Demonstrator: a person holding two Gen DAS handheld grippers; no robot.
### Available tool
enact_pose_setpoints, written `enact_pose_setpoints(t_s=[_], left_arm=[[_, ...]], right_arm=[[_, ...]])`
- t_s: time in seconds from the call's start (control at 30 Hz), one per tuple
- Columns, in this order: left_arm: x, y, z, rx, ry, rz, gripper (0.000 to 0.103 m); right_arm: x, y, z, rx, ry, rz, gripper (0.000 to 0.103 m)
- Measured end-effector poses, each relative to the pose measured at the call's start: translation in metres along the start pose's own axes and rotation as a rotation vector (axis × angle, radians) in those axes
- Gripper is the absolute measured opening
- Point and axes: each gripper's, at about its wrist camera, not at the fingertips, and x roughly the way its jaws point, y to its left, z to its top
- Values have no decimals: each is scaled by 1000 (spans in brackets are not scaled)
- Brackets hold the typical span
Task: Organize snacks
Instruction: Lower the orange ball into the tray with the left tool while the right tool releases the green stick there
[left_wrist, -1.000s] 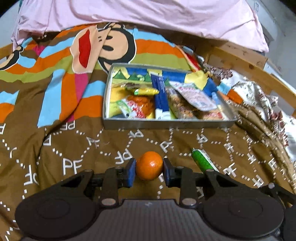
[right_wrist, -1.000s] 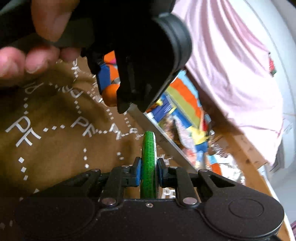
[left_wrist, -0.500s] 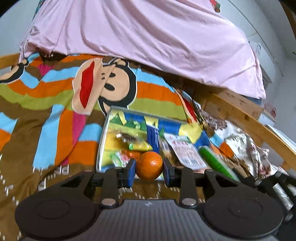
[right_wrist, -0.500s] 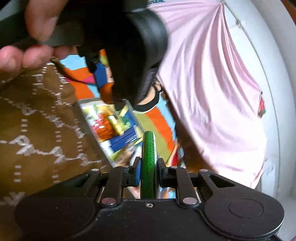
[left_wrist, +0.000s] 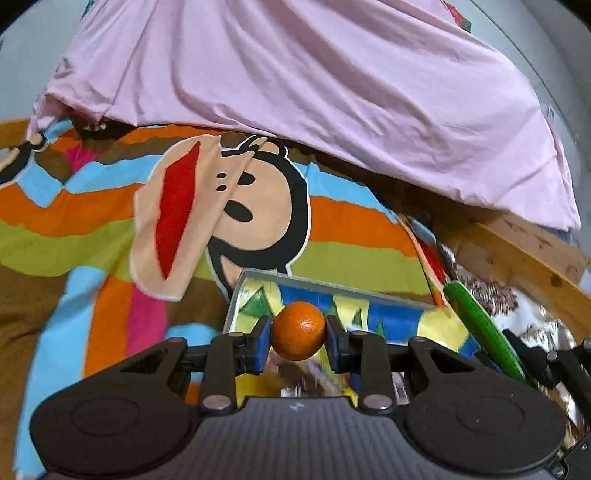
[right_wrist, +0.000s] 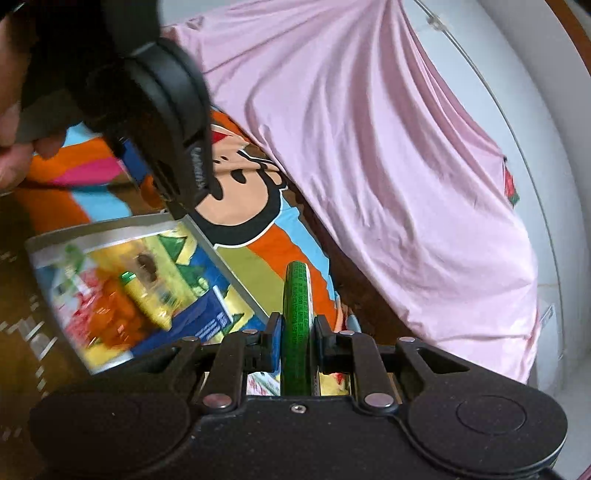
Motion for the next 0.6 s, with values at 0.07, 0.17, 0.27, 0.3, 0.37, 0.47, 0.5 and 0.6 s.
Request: enact_pose_setpoints(t_s=[0.07,0.17,0.27,0.3,0.37,0.47,0.5,0.6], left_arm=[[16,4,3,0,-1,-27,33],[33,10,1,-1,-6,-95,33],[46,14,0,11,-6,-113,33],[48,16,0,8,-10,-121,33],[53,20,2,5,-6,-143,34],[67,27,1,21,16,-125,34],[72,29,0,30,32,-116,34],[89,36,-8,19,104,-122,34]], right_arm=[[21,0,-1,43,17,7,19],[45,-2,-3,108,58,40,19],[62,2,-4,107,98,69,19],[67,4,-2,95,108,78,19],[78,11,1,54,125,97,19],[94,24,5,-81,129,90,19],[99,29,5,-129,132,80,19],[118,37,5,-182,189,92,19]])
